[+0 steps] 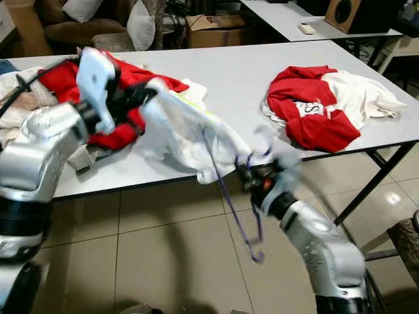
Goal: Hang hanger
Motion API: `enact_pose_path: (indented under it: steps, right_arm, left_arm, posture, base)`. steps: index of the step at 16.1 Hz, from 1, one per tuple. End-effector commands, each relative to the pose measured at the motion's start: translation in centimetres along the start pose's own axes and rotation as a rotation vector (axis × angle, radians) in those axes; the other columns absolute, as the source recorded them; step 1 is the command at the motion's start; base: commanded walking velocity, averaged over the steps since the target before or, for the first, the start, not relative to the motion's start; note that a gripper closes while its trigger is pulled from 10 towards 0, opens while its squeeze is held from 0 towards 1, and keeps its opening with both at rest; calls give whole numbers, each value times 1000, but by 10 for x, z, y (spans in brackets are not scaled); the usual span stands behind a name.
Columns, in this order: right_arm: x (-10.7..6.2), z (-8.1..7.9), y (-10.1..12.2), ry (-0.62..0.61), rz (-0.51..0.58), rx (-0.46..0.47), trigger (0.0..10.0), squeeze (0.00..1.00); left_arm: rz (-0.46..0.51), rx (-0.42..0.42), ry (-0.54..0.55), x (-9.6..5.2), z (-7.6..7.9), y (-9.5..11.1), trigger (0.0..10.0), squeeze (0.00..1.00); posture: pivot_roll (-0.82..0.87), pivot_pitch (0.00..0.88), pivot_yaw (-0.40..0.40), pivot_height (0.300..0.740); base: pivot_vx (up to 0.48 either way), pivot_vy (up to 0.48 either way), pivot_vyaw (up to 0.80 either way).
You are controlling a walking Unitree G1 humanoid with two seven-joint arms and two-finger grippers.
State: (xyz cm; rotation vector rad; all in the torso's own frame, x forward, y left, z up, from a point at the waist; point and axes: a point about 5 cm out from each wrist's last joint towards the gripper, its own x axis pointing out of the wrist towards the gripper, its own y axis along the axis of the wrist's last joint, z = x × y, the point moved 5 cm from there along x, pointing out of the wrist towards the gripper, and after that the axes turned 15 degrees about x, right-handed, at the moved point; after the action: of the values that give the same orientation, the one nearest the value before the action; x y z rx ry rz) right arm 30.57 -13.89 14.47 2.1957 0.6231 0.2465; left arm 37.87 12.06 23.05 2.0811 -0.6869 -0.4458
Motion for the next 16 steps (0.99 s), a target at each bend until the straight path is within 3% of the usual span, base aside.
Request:
enact_pose_path:
  steps: [1, 3, 5, 7, 9, 11, 13, 14, 16]
  right_arm:
    - [-1, -11, 18, 51, 65, 13, 10000, 0]
    - [-2, 16, 18, -93, 101, 117, 10000, 0]
    - [-3, 19, 4, -115, 59, 180, 10000, 0]
    - [-6, 34, -11, -214, 17, 257, 10000, 0]
    - [-6, 51, -8, -302, 79, 376, 10000, 0]
    - [-2, 48, -4, -289, 117, 507, 10000, 0]
    - [6, 46, -3, -285, 84, 480, 10000, 0]
    - [14, 37, 12, -229, 119, 477, 10000, 0]
    - [26, 8, 65, -61, 284, 539, 10000, 0]
  left_arm:
    - [-35, 20, -7, 0, 3, -8, 0, 0]
    - [-25, 10, 18, -2, -1, -5, 0, 0]
    - [-12, 12, 77, -4, -15, -1, 0, 0]
    - [42, -12, 117, -7, -25, 10, 0, 0]
    - [47, -17, 143, -11, -32, 13, 0, 0]
    - [29, -18, 174, -14, -36, 7, 0, 0]
    - [56, -48, 132, -12, -26, 11, 0, 0]
    - [42, -51, 69, -11, -13, 6, 0, 0]
    - [-36, -17, -44, -12, 16, -16, 0, 0]
  posture:
    - [-145, 0, -8, 740]
    - [-142, 0, -13, 740]
    - [-141, 0, -13, 740]
    - [-141, 0, -10, 740]
    - [-142, 0, -6, 740]
    - [-144, 0, -3, 740]
    - [-145, 0, -3, 740]
    - [-145, 0, -3, 740]
    - [-148, 0, -4, 740]
  base:
    - [0, 0, 0]
    - [0, 0, 0]
    - [0, 0, 0]
    - [0, 0, 0]
    - [0, 0, 0]
    - [0, 0, 0]
    - [0, 0, 0]
    - [0, 0, 0]
    - [0, 0, 0]
